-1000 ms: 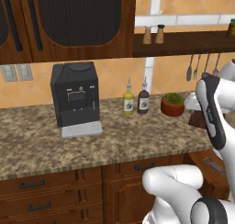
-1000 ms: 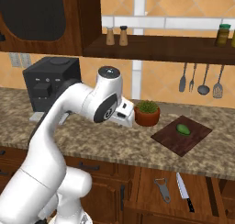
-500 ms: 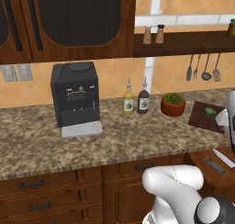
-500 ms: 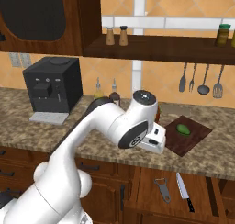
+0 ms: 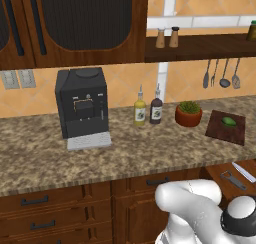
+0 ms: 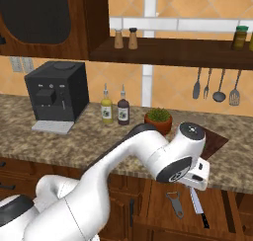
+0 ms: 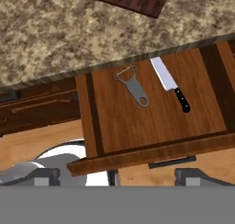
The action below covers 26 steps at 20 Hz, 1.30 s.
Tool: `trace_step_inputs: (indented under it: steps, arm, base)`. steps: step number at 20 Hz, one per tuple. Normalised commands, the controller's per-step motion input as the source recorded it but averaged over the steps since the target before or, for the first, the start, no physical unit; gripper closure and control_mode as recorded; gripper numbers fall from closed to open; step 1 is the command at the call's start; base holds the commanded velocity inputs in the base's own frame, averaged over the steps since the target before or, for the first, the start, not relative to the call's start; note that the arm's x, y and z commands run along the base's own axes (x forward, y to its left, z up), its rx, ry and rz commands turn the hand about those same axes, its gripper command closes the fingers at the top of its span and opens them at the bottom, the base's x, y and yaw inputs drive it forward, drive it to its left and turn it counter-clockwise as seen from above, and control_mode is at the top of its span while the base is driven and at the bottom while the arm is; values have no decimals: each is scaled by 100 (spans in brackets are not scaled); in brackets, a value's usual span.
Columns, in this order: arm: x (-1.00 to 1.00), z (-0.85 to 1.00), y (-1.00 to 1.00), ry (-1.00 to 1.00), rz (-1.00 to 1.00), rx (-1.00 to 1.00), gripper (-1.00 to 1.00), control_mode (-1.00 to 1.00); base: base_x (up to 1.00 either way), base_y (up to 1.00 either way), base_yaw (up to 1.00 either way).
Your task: Place the appropriate cutting tool for cutting the avocado skin on the cutting board.
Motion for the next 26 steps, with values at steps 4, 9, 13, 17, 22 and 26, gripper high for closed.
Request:
trace_step_inputs:
  steps: [4,9,13,17,22,26]
  arm:
    - [0,-61,-67,9,-1,7,-100,-100]
    - [3,-71,-23,8,0,1,-100,-100]
    - [8,-82,-3,4,1,0,-100,-100]
    - [13,-81,0,4,5,0,-100,-100]
    - [19,-65,0,9,6,0,-100,-100]
    - [10,-58,0,10,6,0,-100,-100]
  base:
    - [0,0,0]
    - [0,0,0]
    - [0,0,0]
    - [0,0,0]
    - [0,0,0]
    - [0,0,0]
